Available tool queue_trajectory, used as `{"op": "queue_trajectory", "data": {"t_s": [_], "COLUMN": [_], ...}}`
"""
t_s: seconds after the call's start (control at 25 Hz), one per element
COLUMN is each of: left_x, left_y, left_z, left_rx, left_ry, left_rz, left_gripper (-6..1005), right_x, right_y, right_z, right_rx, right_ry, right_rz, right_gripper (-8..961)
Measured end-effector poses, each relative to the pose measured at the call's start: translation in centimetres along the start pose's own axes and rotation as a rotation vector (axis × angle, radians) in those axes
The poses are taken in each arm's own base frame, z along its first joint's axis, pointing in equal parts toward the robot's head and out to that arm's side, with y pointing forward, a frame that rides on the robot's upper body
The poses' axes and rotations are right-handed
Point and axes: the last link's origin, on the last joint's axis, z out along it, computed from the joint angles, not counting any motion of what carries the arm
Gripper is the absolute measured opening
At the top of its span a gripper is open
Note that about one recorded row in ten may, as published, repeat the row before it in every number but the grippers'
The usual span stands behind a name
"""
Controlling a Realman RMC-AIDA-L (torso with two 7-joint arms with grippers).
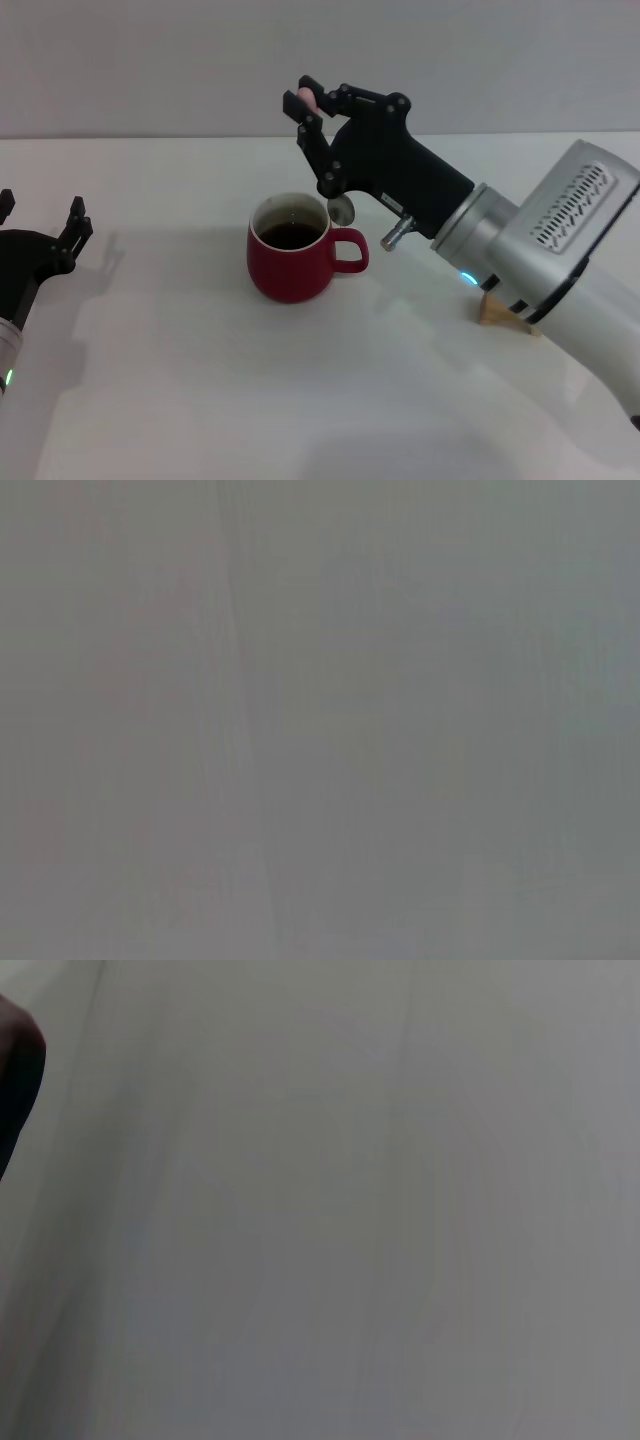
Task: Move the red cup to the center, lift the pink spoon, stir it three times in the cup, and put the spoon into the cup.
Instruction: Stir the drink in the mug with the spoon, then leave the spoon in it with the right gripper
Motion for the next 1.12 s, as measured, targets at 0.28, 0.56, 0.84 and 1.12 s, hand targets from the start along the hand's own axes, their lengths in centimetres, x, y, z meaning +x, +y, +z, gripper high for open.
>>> {"op": "queue_trajectory", "data": {"t_s": [0.28, 0.56, 0.84, 1.12], "left_x": [0.1, 0.1, 0.2, 0.1], "left_y": [0.0, 0.0, -0.1, -0.4], "left_z": [0.1, 0.1, 0.1, 0.1], "left_rx": [0.002, 0.003, 0.004, 0.008], "left_ry": [0.002, 0.006, 0.009, 0.006], "left_rz": [-0.001, -0.002, 0.000, 0.007], "left_gripper": [833, 833, 833, 833], "right_x": [0.8, 2.0, 2.0, 0.3], "right_y": [0.7, 1.2, 1.6, 2.5], "right_z": [0.5, 1.4, 2.0, 2.5], "right_rx": [-0.031, -0.044, -0.057, -0.102], "right_ry": [0.065, 0.171, 0.184, 0.089], "right_rz": [0.008, 0.023, 0.027, 0.016], "right_gripper": [136, 136, 136, 135]}}
